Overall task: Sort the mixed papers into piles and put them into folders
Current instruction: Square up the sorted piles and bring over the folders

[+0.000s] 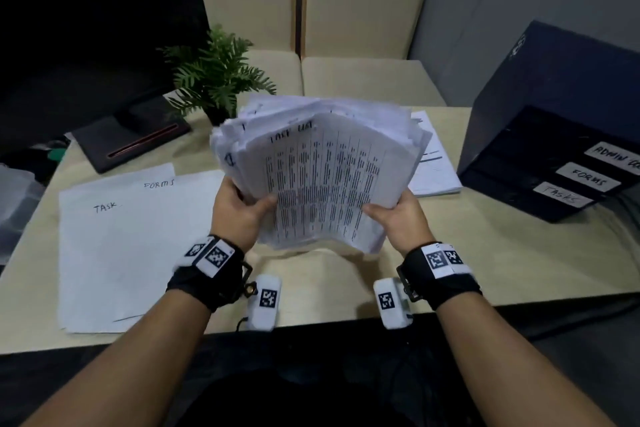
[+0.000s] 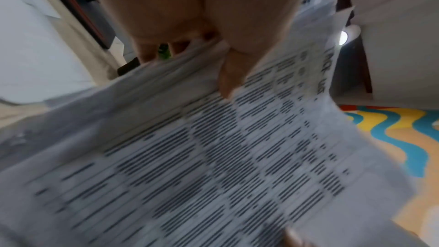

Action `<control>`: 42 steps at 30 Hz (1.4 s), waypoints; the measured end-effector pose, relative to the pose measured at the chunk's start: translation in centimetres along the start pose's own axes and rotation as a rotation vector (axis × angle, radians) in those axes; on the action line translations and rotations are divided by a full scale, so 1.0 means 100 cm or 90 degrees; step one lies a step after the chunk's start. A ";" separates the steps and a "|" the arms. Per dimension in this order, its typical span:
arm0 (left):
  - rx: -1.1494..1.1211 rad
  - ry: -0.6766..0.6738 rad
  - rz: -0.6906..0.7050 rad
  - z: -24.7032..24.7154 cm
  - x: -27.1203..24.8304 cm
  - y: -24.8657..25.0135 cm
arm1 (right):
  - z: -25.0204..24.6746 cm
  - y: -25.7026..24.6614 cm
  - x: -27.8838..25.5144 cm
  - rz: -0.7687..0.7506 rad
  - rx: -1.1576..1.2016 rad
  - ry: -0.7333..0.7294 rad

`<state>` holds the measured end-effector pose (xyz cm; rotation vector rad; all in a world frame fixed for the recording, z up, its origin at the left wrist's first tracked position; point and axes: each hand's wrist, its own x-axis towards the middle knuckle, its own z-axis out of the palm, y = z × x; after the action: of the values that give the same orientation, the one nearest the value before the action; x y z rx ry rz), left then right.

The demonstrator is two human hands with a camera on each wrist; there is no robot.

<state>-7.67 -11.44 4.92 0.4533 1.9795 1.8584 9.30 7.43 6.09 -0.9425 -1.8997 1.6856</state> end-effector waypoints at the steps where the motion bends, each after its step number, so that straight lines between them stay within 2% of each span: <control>1: 0.000 -0.014 -0.001 0.006 -0.007 -0.002 | -0.008 0.003 0.000 0.003 0.019 -0.015; 6: -0.014 -0.041 0.050 0.036 -0.024 0.000 | -0.030 0.009 0.004 -0.008 0.111 -0.039; 9: -0.067 0.005 0.052 0.052 -0.025 0.011 | -0.036 0.001 0.008 -0.031 0.103 -0.027; 12: -0.072 0.024 0.078 0.052 -0.029 0.017 | -0.041 -0.005 0.007 -0.056 0.096 -0.056; 16: -0.066 -0.013 0.124 0.043 -0.036 0.022 | -0.049 -0.011 -0.002 -0.065 0.114 -0.088; 19: -0.040 -0.014 0.174 0.042 -0.033 0.040 | -0.049 -0.027 -0.005 -0.090 0.212 -0.020; 22: 0.002 0.083 0.218 0.053 -0.029 0.058 | -0.039 -0.041 -0.005 -0.106 0.231 0.096; 25: 0.006 0.180 0.177 0.062 -0.019 0.061 | -0.029 -0.041 0.001 -0.086 0.168 0.215; 27: 0.001 0.207 0.143 0.063 -0.013 0.058 | -0.029 -0.037 0.006 -0.083 0.139 0.249; 30: -0.006 0.196 0.126 0.061 -0.009 0.056 | -0.032 -0.040 0.003 -0.105 0.150 0.236; 33: -0.032 0.199 0.110 0.061 -0.006 0.058 | -0.034 -0.049 0.001 -0.119 0.074 0.226; 35: -0.023 0.212 0.106 0.061 -0.003 0.056 | -0.033 -0.051 0.005 -0.103 0.035 0.243; 38: -0.015 0.205 0.114 0.060 -0.001 0.054 | -0.033 -0.052 0.005 -0.091 0.052 0.256; 40: -0.024 0.185 0.127 0.059 0.000 0.055 | -0.032 -0.050 0.004 -0.123 0.047 0.226; 42: -0.068 0.126 0.143 0.056 -0.001 0.055 | -0.032 -0.042 0.004 -0.145 0.051 0.195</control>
<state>-5.04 -6.22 10.14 0.4955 2.0097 2.2128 10.42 9.85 10.72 -0.8610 -1.6562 1.3873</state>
